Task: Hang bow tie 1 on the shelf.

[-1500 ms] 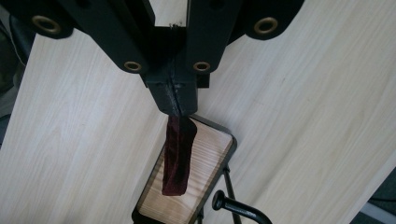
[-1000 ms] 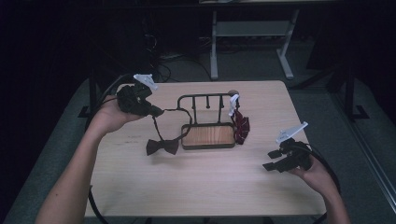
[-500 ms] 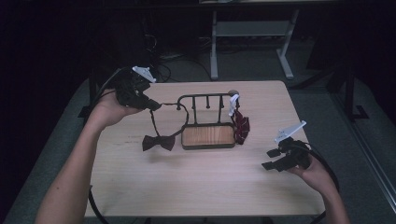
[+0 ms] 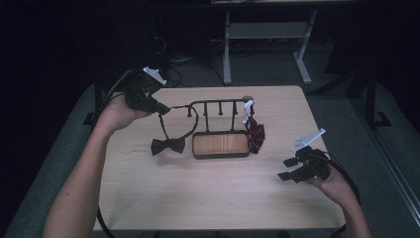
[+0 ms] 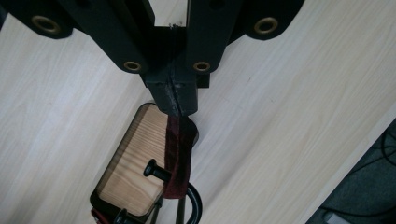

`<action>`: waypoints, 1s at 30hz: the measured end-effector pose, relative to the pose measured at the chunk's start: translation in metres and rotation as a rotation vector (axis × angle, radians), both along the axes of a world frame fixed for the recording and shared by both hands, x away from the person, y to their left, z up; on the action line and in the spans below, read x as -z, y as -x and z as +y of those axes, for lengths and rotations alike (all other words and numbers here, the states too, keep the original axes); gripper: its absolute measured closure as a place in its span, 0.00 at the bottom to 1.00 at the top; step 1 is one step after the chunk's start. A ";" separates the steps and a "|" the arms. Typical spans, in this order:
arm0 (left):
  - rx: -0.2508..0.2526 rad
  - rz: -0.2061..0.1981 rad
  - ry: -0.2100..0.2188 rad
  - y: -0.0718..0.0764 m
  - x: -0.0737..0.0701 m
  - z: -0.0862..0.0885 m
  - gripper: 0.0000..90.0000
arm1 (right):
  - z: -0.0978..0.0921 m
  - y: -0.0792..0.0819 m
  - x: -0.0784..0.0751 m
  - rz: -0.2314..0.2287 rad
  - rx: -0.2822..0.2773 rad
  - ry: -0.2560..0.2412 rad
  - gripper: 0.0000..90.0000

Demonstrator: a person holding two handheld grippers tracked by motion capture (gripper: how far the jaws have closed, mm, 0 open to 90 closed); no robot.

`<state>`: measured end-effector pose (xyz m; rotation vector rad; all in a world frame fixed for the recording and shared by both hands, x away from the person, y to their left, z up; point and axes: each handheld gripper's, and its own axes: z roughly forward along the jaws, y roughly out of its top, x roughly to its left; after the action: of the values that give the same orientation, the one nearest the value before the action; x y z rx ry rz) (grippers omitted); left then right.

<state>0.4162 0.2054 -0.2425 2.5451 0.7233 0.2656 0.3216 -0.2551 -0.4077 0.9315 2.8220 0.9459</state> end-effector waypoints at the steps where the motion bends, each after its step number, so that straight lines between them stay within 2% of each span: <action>1: -0.004 0.001 -0.005 -0.001 0.001 0.000 1.00 | 0.000 0.000 0.000 0.006 0.002 -0.002 0.44; 7: -0.023 0.017 -0.015 -0.007 0.006 -0.002 1.00 | 0.000 0.001 0.000 0.002 -0.001 -0.001 0.44; 15: -0.039 0.035 -0.054 -0.013 0.012 -0.006 1.00 | -0.001 0.002 -0.002 -0.010 0.000 0.008 0.44; 23: -0.046 0.043 -0.075 -0.017 0.016 -0.009 0.99 | -0.003 0.002 -0.002 -0.004 0.002 0.007 0.44; 30: -0.055 0.037 -0.093 -0.015 0.016 -0.009 0.91 | -0.003 0.004 -0.004 -0.014 0.007 0.003 0.44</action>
<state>0.4313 0.1966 -0.2589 2.6262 0.8139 0.2772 0.3180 -0.2578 -0.4032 0.9308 2.8061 0.9428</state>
